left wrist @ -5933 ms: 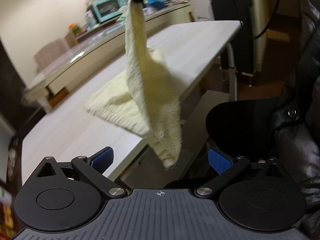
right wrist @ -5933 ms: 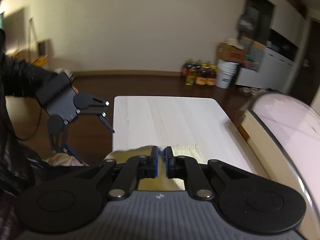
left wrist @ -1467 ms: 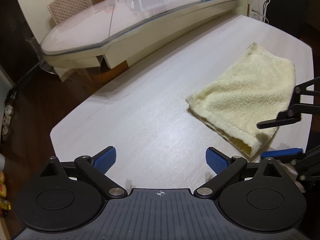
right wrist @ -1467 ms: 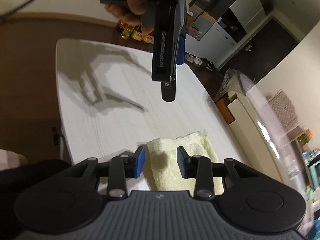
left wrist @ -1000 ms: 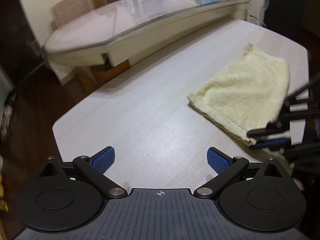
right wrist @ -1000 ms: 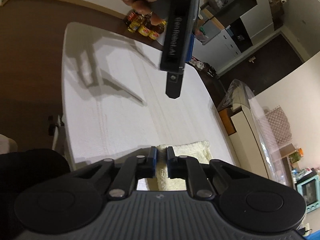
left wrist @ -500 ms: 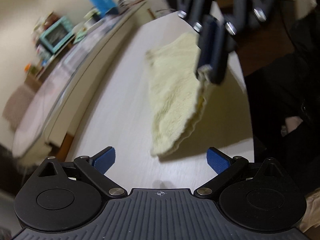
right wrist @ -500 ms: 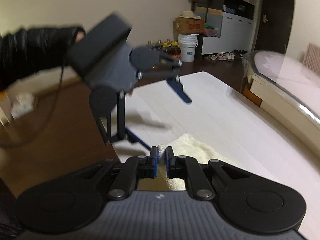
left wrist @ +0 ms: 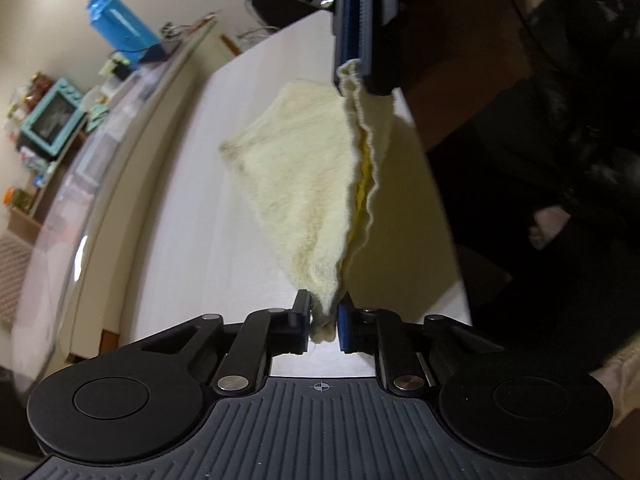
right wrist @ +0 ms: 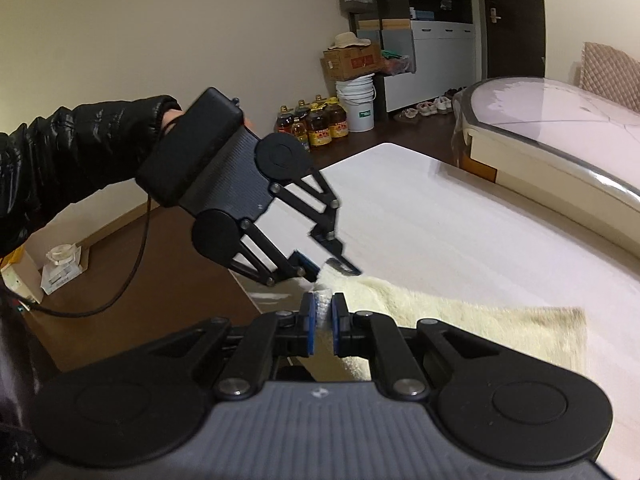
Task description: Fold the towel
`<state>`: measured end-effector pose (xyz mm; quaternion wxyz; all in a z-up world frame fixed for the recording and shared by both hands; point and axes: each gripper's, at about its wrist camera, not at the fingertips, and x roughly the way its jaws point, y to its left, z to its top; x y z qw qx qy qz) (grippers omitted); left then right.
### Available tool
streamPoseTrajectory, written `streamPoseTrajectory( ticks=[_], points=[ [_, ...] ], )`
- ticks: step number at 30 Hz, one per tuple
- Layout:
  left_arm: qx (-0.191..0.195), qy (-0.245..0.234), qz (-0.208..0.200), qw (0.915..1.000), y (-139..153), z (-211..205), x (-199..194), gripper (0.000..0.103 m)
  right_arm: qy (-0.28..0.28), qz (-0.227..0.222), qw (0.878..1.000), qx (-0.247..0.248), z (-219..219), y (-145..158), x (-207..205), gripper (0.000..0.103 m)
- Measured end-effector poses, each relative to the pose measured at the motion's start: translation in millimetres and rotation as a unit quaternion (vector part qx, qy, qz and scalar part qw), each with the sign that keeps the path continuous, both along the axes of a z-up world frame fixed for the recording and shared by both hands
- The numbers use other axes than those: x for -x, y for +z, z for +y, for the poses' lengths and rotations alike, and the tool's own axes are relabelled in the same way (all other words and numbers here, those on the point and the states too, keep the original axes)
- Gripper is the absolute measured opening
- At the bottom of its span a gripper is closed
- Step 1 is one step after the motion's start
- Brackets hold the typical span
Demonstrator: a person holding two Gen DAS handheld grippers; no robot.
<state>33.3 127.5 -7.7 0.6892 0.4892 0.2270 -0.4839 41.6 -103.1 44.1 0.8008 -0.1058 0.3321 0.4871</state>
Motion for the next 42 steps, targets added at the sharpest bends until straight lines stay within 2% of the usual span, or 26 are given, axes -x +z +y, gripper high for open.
streamPoseTrajectory(
  ticks=[7, 11, 18, 23, 32, 42],
  points=[
    [-0.036, -0.023, 0.037, 0.9984, 23, -11, 6, 0.012, -0.011, 0.026, 0.998, -0.052, -26, -14, 8, 0.009],
    [-0.054, -0.034, 0.056, 0.9964, 43, -30, -4, 0.012, -0.038, 0.044, 0.993, -0.104, -54, -20, 10, 0.009],
    [-0.085, -0.045, 0.061, 0.9935, 63, -72, -48, 0.012, -0.123, 0.067, 0.971, -0.192, -110, -33, -11, 0.009],
    [-0.11, -0.05, 0.064, 0.9906, 62, -107, -81, 0.012, -0.174, 0.086, 0.954, -0.228, -142, -49, -38, 0.009],
    [-0.138, -0.058, 0.079, 0.9855, 41, -150, -133, 0.012, -0.246, 0.141, 0.919, -0.274, -180, -92, -80, 0.009],
    [-0.148, -0.059, 0.09, 0.9832, 25, -170, -167, 0.012, -0.285, 0.178, 0.898, -0.286, -196, -116, -92, 0.009]
  ],
)
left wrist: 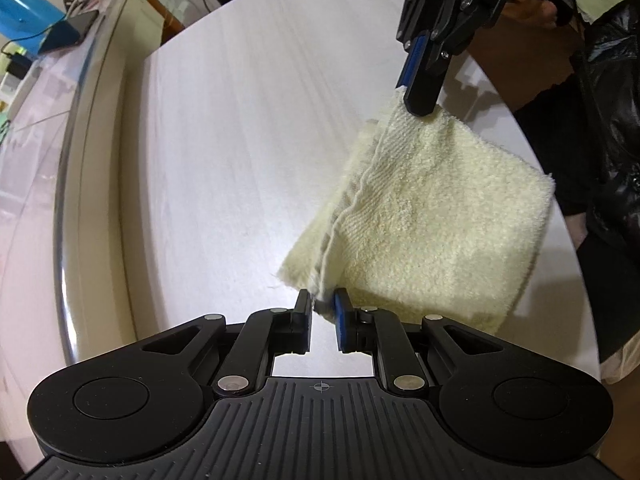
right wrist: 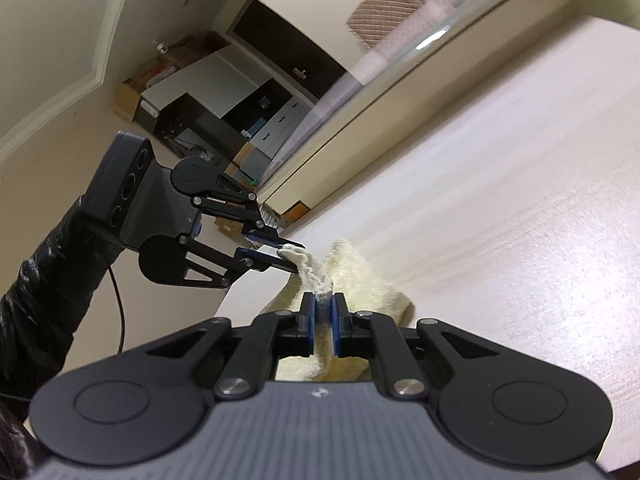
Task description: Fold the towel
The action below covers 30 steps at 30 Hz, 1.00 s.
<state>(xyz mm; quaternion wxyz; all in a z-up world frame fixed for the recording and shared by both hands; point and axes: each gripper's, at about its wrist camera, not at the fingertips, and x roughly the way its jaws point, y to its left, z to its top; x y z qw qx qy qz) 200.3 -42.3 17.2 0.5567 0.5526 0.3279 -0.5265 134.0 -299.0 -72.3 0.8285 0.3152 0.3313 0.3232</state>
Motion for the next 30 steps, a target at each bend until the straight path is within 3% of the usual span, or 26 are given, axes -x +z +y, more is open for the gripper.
streamPoseTrajectory(
  ticks=[9, 13, 20, 21, 24, 28, 30],
  points=[
    [0.003, 0.01, 0.002, 0.9999, -8, 2, -14, 0.015, -0.01, 0.014, 1.0, 0.01, -3, -8, 3, 0.009],
    [0.006, 0.019, 0.001, 0.9998, -9, 5, -17, 0.017, -0.02, 0.009, 0.999, 0.025, -4, -7, 9, 0.017],
    [0.03, 0.055, -0.001, 0.998, -8, 18, -26, 0.03, -0.042, -0.024, 0.995, 0.086, -1, 7, 24, 0.027],
    [0.038, 0.066, -0.002, 0.9971, -7, 21, -27, 0.032, -0.044, -0.031, 0.994, 0.093, 0, 9, 27, 0.028],
    [0.06, 0.094, 0.0, 0.9938, -3, 33, -29, 0.034, -0.044, -0.05, 0.992, 0.108, 9, 23, 28, 0.043],
    [0.087, 0.137, -0.012, 0.9867, 10, 59, -24, 0.035, -0.013, -0.086, 0.986, 0.141, 28, 38, 39, 0.047],
    [0.1, 0.177, -0.019, 0.979, 17, 75, -19, 0.039, 0.002, -0.108, 0.981, 0.164, 35, 44, 47, 0.053]
  ],
)
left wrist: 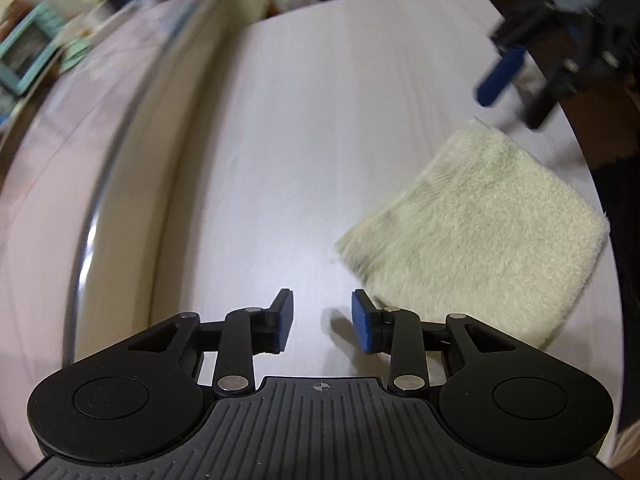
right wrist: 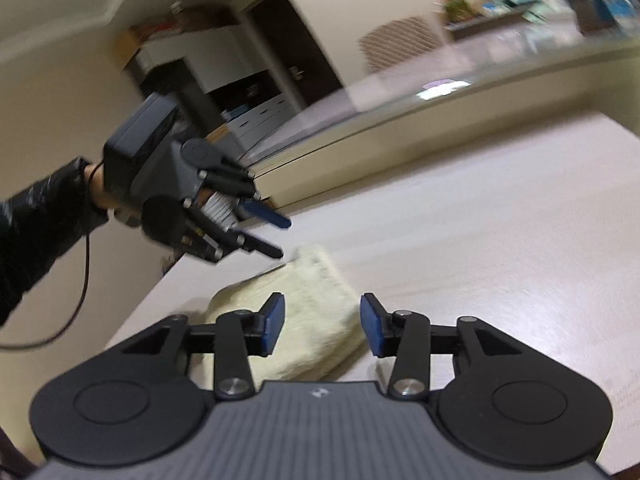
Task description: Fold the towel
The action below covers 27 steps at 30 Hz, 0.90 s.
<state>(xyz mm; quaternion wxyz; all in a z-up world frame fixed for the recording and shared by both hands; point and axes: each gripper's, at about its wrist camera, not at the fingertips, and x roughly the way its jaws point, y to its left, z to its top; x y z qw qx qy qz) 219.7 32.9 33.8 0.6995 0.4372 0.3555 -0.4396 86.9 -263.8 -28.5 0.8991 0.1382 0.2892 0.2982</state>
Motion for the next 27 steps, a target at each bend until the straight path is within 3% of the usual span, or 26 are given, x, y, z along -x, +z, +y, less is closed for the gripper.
streamPoseTrajectory(
  ticks=[2, 4, 7, 12, 16, 23, 27],
  points=[
    [0.016, 0.05, -0.006, 0.9986, 6, 15, 7, 0.049, 0.01, -0.015, 1.0, 0.021, 6, 3, 6, 0.067],
    [0.046, 0.112, 0.0, 0.9926, 12, 32, 18, 0.059, 0.016, -0.032, 0.998, 0.044, 11, 6, 12, 0.079],
    [0.091, 0.168, 0.012, 0.9816, 18, 50, 33, 0.075, 0.018, -0.052, 0.995, 0.082, 21, 10, 17, 0.094],
    [0.132, 0.237, 0.003, 0.9623, 4, 51, 63, 0.086, 0.025, -0.081, 0.987, 0.136, 45, 15, 14, 0.095],
    [0.132, 0.259, -0.016, 0.9566, -17, 29, 84, 0.088, 0.034, -0.086, 0.98, 0.176, 54, 14, 6, 0.095],
    [0.144, 0.292, -0.035, 0.945, -33, 34, 85, 0.094, 0.066, -0.074, 0.98, 0.172, 57, 15, -12, 0.095],
    [0.152, 0.296, -0.038, 0.9422, -36, 35, 80, 0.094, 0.127, -0.082, 0.976, 0.158, 72, 28, -26, 0.094]
  ],
)
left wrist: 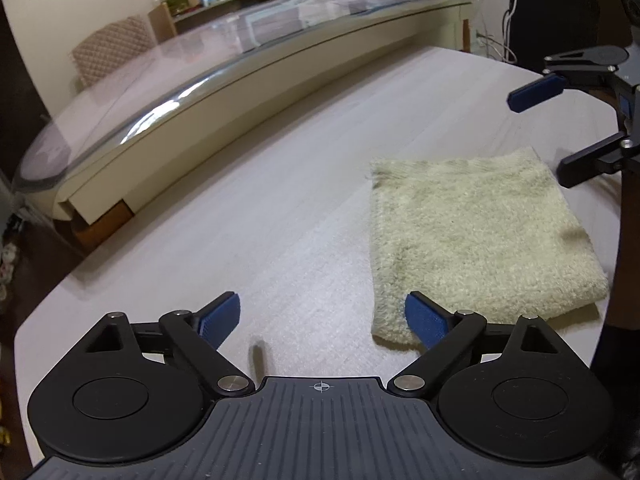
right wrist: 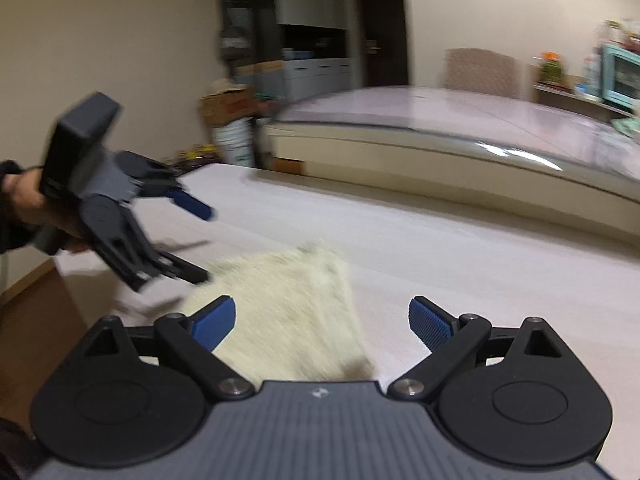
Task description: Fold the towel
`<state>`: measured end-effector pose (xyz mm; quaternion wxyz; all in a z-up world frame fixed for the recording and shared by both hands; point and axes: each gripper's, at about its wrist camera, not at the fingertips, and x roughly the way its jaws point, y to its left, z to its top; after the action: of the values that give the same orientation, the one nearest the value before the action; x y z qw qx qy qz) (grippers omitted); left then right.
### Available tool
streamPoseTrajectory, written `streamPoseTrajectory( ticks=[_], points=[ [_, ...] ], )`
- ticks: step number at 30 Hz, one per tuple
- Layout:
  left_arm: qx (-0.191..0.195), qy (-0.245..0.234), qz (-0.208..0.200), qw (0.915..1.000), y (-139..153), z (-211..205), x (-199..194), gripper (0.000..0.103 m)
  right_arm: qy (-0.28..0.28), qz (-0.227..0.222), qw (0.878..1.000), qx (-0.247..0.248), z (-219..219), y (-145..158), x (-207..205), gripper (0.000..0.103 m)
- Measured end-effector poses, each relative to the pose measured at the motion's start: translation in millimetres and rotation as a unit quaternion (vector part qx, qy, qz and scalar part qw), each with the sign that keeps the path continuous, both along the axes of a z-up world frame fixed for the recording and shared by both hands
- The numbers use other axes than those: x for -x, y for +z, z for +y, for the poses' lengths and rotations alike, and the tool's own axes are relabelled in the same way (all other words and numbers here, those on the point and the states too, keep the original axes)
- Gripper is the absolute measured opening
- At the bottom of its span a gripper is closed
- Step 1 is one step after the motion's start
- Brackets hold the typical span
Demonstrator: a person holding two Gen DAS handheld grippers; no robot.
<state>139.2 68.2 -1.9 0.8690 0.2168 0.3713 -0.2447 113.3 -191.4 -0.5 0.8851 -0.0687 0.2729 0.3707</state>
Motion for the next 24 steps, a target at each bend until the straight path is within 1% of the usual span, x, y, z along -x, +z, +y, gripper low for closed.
streamPoseTrajectory(
  ticks=[2, 5, 7, 10, 13, 16, 21, 24],
  points=[
    [0.001, 0.001, -0.003, 1.0, -1, 0, -2, 0.095, 0.026, 0.001, 1.0, 0.006, 9, 3, -9, 0.089],
    [0.005, -0.001, -0.004, 1.0, -4, 0, -6, 0.095, 0.038, 0.0, 0.999, 0.024, 17, 3, -15, 0.089],
    [0.003, -0.011, -0.005, 0.9999, -5, 1, -9, 0.095, 0.04, 0.001, 0.999, 0.024, 18, 2, -14, 0.089],
    [-0.006, -0.028, -0.007, 0.9996, -6, 2, -15, 0.096, 0.038, 0.005, 0.999, 0.009, 12, 1, -7, 0.089],
    [-0.03, -0.05, -0.019, 0.9981, -6, -2, -22, 0.097, 0.042, 0.013, 0.999, -0.003, 3, -1, 2, 0.089],
    [-0.055, -0.073, -0.03, 0.9954, -6, -7, -30, 0.097, 0.042, 0.02, 0.999, 0.0, -5, -4, 18, 0.089],
    [-0.085, -0.094, -0.042, 0.991, -7, -12, -46, 0.097, 0.028, 0.03, 0.999, -0.013, -12, -8, 38, 0.089],
    [-0.091, -0.092, -0.041, 0.9908, -8, -14, -51, 0.097, 0.009, 0.039, 0.999, -0.021, -16, -12, 45, 0.089]
  ],
)
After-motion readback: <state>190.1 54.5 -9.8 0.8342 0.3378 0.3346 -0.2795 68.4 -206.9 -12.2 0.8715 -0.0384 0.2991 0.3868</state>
